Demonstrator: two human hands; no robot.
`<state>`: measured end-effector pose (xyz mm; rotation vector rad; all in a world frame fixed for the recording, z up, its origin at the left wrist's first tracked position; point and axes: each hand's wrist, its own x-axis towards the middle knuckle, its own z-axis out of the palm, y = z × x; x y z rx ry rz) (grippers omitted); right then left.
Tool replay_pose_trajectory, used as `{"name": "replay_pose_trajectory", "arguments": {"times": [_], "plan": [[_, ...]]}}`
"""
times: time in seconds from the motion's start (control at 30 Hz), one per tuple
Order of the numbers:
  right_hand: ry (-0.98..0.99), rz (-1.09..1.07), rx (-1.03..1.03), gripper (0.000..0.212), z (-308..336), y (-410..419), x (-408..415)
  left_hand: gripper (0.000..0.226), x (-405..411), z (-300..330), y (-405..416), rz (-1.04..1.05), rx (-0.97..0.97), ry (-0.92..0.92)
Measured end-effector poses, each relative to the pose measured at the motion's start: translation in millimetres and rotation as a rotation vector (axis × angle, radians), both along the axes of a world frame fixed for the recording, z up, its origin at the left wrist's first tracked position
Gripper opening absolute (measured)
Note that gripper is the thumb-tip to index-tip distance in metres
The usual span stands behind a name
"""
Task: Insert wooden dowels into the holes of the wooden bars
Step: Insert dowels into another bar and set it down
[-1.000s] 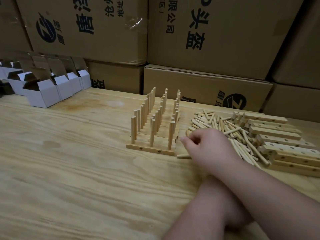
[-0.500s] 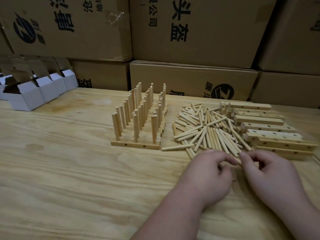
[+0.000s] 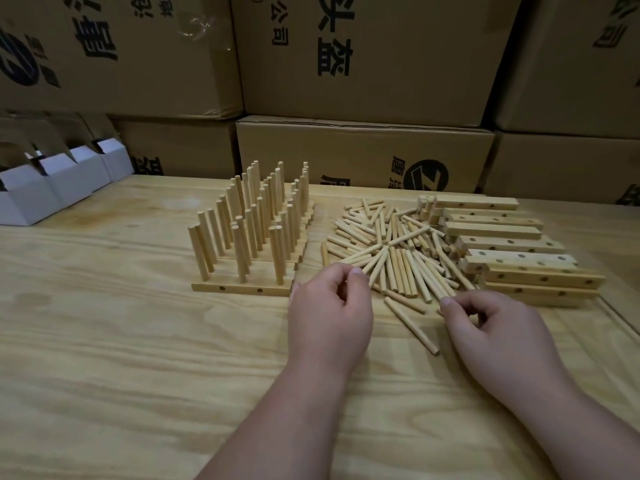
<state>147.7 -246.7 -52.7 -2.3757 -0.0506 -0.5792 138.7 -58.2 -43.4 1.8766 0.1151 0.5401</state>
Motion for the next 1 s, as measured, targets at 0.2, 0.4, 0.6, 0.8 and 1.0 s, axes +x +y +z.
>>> {"name": "replay_pose_trajectory", "arguments": {"times": [0.2,0.4,0.6,0.8,1.0], "plan": [[0.028,0.008,0.017,0.025,-3,-2,1,0.023,2,2,2,0.026,-0.088,0.015],[0.048,0.000,0.036,0.025,-2,-1,0,0.023,2,5,5,0.026,-0.153,0.051],[0.056,-0.009,0.037,0.026,1,1,-2,0.024,3,6,7,0.035,-0.174,0.048],[0.041,-0.019,0.074,0.019,2,-2,-1,0.026,6,1,6,0.032,-0.119,0.032],[0.004,-0.139,-0.072,0.020,19,-18,6,0.014,15,-9,8,0.070,0.204,0.070]]}}
